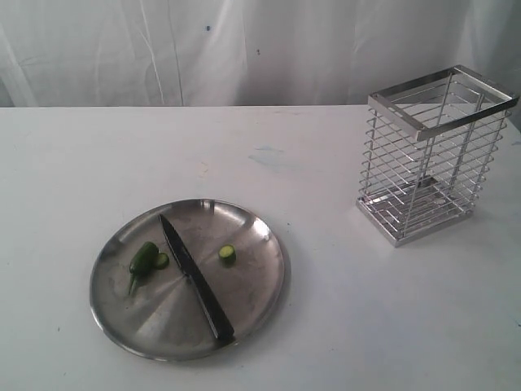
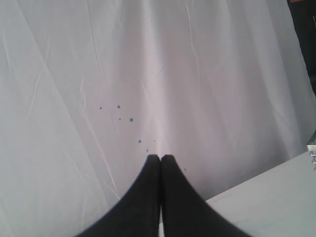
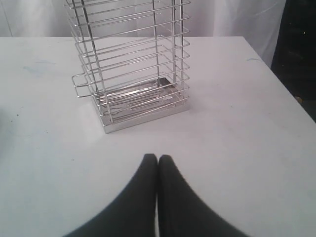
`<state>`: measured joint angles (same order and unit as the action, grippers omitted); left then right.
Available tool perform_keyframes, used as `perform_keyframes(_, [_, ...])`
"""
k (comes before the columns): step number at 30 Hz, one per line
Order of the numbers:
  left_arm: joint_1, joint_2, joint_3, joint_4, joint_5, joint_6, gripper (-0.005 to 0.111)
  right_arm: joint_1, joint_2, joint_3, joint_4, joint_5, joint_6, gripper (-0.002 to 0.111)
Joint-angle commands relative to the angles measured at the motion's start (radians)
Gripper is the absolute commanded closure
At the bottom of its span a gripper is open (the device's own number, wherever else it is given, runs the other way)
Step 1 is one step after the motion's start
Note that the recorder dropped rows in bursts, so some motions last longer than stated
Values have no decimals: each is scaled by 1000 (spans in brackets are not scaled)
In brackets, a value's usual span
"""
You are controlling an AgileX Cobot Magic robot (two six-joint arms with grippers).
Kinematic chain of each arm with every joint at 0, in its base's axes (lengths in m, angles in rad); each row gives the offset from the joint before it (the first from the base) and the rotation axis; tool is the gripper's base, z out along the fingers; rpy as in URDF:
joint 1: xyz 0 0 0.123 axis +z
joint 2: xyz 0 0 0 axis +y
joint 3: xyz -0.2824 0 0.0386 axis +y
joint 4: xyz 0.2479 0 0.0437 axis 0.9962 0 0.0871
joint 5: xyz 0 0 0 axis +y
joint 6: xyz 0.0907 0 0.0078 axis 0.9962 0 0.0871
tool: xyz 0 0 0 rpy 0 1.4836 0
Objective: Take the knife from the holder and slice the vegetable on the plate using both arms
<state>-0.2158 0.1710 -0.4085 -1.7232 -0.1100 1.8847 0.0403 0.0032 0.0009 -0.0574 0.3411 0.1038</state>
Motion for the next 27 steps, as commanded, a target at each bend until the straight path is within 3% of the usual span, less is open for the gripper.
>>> perform_keyframes(1, [-6,-7,0,-21,3,-1,107,-5,-3,-1,-9,1,5,108])
perform_keyframes(11, [-6,-7,0,-21,4,-1,107,-5,-3,-1,-9,1,5,108])
perform_keyframes(12, [-6,-7,0,88,9,-1,107,-5,-3,-1,-9,1,5,108])
perform_keyframes(14, [-6,-7,0,486,25,-13,107,-5,-3,-1,-9,1,5,108])
perform_keyframes(15, [-6,-7,-5,835,54,-49,107,-5,-3,-1,-9,1,5,108])
perform_keyframes(16, [-6,-7,-17,1049,105,-112,107,-5,-3,-1,-9,1,5,108])
perform_keyframes(17, [-6,-7,-32,1239,176,-218,107,-5,-3,-1,-9,1,5,108])
perform_keyframes(20, [-6,-7,-75,1436,383,-797,107,-5,-3,-1,-9,1,5,108])
perform_keyframes(24, [-6,-31,-37,1723,433,-1923,107,-5,-3,-1,-9,1,5,108])
perform_keyframes(25, [-6,-42,-16,1788,433,-2116,107,-5,-3,-1,-9,1,5,108])
perform_keyframes(27, [-1,-79,47,1898,448,-2347,107,-5,-3,-1,-9,1,5,108])
